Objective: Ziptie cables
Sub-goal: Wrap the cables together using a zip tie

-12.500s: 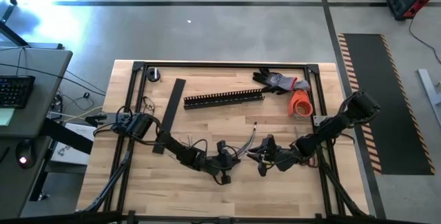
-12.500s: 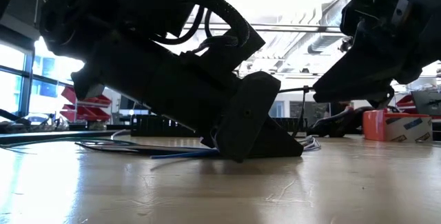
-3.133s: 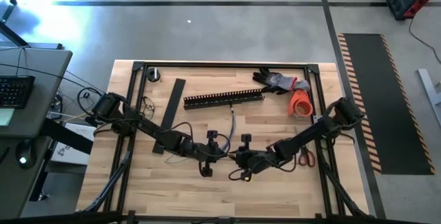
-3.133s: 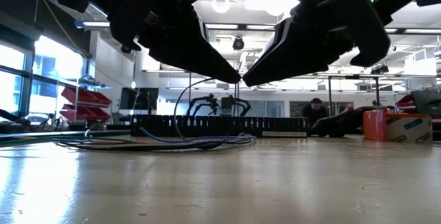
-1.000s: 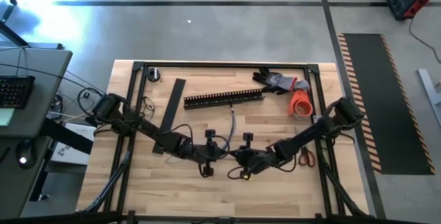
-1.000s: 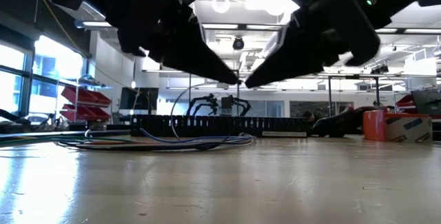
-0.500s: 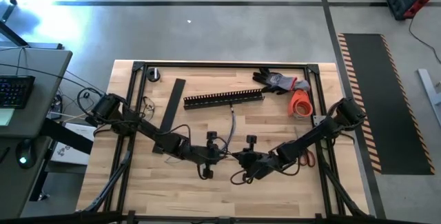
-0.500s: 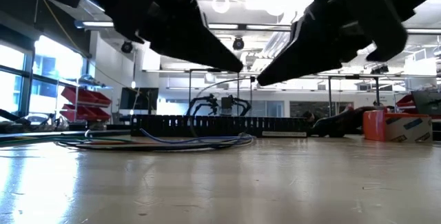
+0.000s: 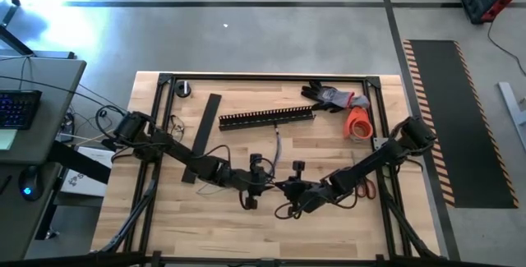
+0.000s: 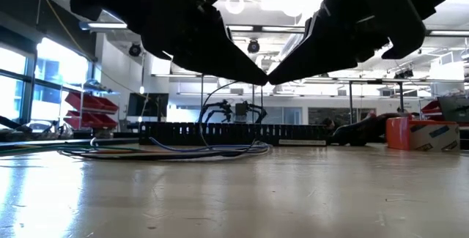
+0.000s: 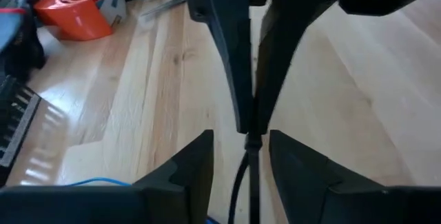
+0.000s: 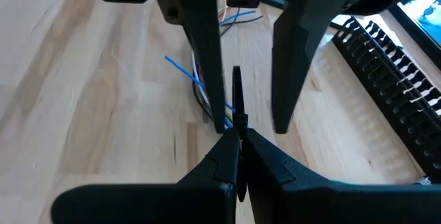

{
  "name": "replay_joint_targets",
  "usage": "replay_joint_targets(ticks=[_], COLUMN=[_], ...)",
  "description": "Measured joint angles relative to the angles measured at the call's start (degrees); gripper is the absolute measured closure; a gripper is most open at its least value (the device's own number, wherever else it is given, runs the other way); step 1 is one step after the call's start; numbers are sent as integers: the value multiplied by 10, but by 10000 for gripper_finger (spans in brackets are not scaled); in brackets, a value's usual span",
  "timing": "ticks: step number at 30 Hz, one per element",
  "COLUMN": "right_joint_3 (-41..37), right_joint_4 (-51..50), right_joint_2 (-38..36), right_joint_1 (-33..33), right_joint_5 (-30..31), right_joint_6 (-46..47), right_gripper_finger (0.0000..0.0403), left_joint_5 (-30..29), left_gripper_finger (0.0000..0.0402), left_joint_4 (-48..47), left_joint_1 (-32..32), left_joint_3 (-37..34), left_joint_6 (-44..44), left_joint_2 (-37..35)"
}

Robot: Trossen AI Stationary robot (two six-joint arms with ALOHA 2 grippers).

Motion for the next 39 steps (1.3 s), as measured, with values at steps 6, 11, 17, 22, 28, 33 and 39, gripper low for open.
replay_joint_targets(ticks=[6,11,17,22,28,33,39], right_joint_3=[0,0,0,0,1,1,1], right_joint_4=[4,10,9,7,-35,-75,-188], right_joint_2=[0,0,0,0,0,0,0], right_joint_1=[0,0,0,0,4,30,82], right_joint_5=[0,0,1,0,-1,22,35], right_joint_6=[-4,-4,-4,-4,48,98,246], right_gripper_finger=[403,403,403,403,403,403,403], left_joint_5=[12,12,6,1,-25,-17,13], left_gripper_finger=[310,344,390,398,400,401,401], left_joint_4=[-1,0,0,3,5,22,86], left_joint_1=[0,0,0,-3,-12,-7,5], left_joint_3=[0,0,0,0,0,-19,-72], left_joint_6=[-6,-6,-5,-4,5,-4,-37], left_joint_2=[0,0,1,1,-5,-7,-8])
